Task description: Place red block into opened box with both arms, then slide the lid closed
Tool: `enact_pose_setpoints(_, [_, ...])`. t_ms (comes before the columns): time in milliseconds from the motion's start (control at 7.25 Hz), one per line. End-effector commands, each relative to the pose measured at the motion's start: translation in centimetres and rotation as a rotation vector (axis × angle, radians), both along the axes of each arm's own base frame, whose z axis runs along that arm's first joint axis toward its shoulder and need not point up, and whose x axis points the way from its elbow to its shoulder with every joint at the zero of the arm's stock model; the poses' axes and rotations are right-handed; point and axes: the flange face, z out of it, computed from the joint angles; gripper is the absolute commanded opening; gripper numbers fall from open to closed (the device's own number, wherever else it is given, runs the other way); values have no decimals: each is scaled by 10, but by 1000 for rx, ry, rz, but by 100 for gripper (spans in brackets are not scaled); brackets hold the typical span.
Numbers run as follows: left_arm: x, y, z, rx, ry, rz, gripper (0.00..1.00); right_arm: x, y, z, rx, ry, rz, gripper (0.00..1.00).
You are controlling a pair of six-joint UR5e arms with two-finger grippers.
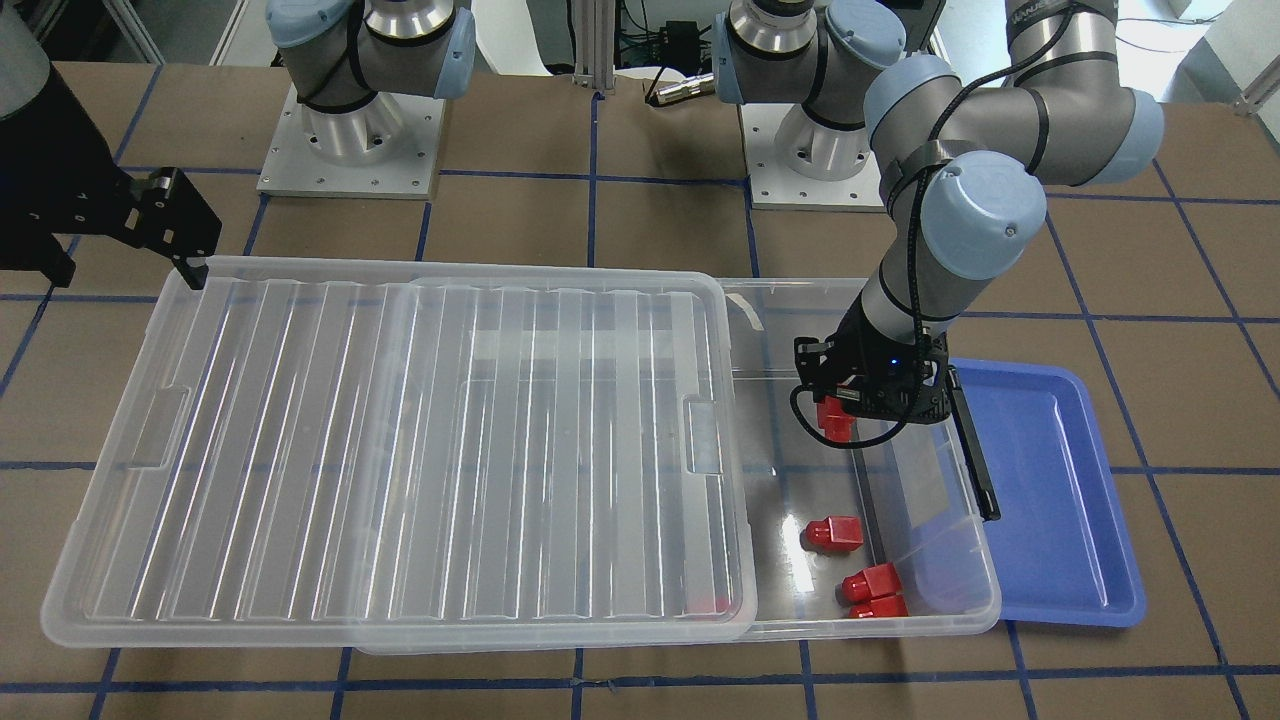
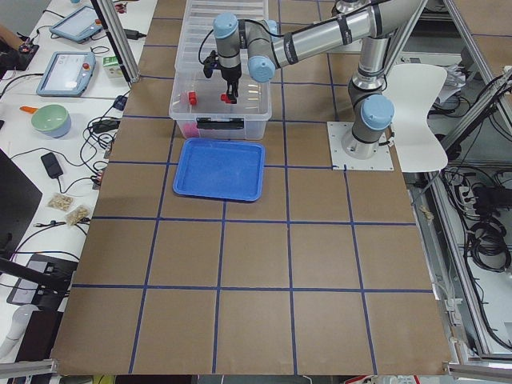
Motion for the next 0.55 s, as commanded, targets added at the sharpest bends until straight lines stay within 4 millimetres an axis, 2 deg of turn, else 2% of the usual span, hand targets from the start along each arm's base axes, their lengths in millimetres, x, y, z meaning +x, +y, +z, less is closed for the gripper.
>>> enact_pose_setpoints(0, [1, 9, -31, -11, 3, 9, 1, -1, 0, 0, 0, 3, -2, 100])
enact_pose_setpoints(276, [-1, 14, -65, 16, 8, 64, 1, -2, -1, -1, 2, 6, -2, 100])
enact_pose_setpoints(414, [-1, 14, -74, 12, 8, 64, 1, -2, -1, -1, 2, 5, -3, 100])
